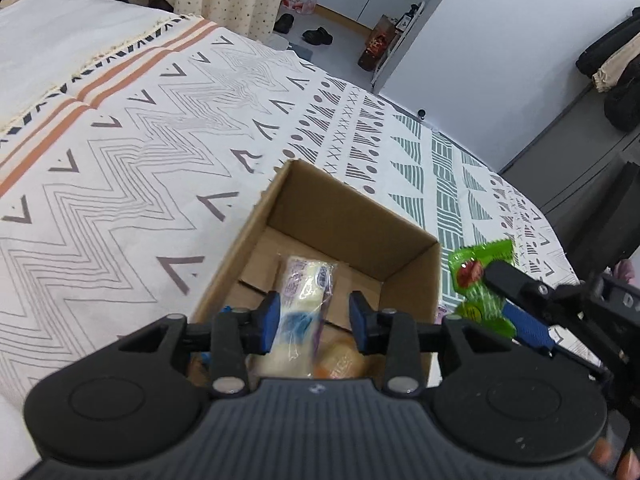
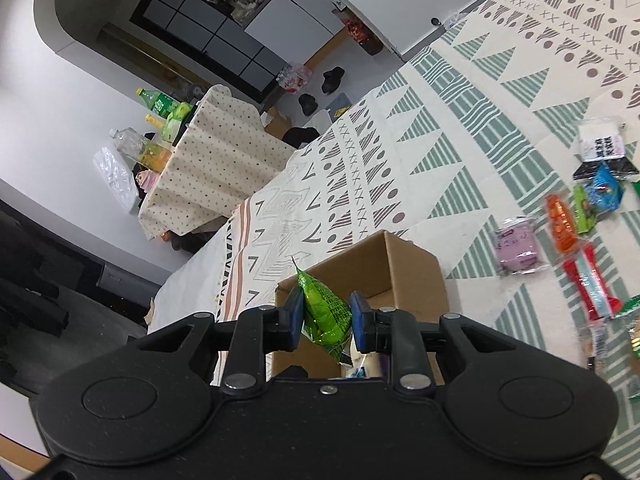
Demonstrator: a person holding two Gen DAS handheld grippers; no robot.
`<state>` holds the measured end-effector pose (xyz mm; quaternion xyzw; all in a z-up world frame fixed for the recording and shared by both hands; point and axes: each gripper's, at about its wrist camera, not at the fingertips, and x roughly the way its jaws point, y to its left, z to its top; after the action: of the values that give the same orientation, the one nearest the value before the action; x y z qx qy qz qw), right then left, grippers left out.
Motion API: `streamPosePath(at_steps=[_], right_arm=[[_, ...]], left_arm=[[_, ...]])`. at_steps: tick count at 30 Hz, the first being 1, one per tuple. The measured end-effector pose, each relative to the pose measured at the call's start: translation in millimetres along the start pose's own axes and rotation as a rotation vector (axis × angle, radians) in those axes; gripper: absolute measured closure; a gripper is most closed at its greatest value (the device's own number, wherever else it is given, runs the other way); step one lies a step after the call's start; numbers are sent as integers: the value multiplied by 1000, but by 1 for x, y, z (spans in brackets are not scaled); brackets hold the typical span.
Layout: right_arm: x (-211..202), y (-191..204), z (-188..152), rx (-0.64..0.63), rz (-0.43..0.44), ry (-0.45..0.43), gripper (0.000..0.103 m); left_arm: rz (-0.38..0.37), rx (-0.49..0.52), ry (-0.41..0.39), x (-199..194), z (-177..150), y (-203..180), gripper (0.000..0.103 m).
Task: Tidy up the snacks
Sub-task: 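Carry the cake bar and green candy to the box and release them inside, then move both tools back over the remaining snacks toward the green-wrapped pastry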
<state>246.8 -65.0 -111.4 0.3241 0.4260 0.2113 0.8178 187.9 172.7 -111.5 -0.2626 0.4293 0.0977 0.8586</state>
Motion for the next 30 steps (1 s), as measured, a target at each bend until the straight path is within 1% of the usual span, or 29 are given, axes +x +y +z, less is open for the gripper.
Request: streamPosePath(at_steps=[1, 2, 4, 5, 6, 7, 11, 13, 16, 18, 20, 22, 24, 28, 30], right_arm=[[2, 1, -1, -2, 4, 2, 78], [3, 3, -1, -7, 8, 5, 78], [5, 5, -3, -29, 27, 16, 70], [5, 5, -3, -33, 20, 22, 66], [4, 4, -3, -33, 5, 25, 58], [0, 1, -4, -31, -2, 21, 52], [-17, -11, -5, -15, -15, 2, 43], [-26, -15, -6, -19, -26, -8, 33], [-42, -22, -6, -34, -41, -25, 25], [-52, -25, -6, -47, -54, -37, 22], [-62, -30, -4, -53, -63, -46, 18], [-72, -34, -4, -67, -77, -59, 13], [-82, -39, -4, -79, -83, -72, 10], [-101, -51, -2, -76, -77, -92, 1], [-111, -57, -1, -81, -80, -102, 0]], left_arm=[[5, -3, 0, -2, 1, 2, 57], [11, -11, -1, -3, 1, 4, 54], [28, -37, -9, -7, 1, 9, 42], [40, -48, -11, -8, 1, 10, 39], [53, -57, -11, -10, 0, 11, 33], [61, -59, -13, -12, -1, 12, 29], [60, -41, -19, -18, -5, 6, 26], [63, -35, -19, -19, -8, 1, 23], [54, -28, -29, -25, -14, -9, 18], [42, -12, -36, -29, -18, -18, 18], [46, 3, -46, -34, -23, -27, 18], [41, 11, -57, -39, -27, -35, 14], [37, 23, -64, -42, -32, -43, 12], [26, 68, -45, -46, -42, -62, 10], [25, 86, -46, -48, -47, -70, 7]])
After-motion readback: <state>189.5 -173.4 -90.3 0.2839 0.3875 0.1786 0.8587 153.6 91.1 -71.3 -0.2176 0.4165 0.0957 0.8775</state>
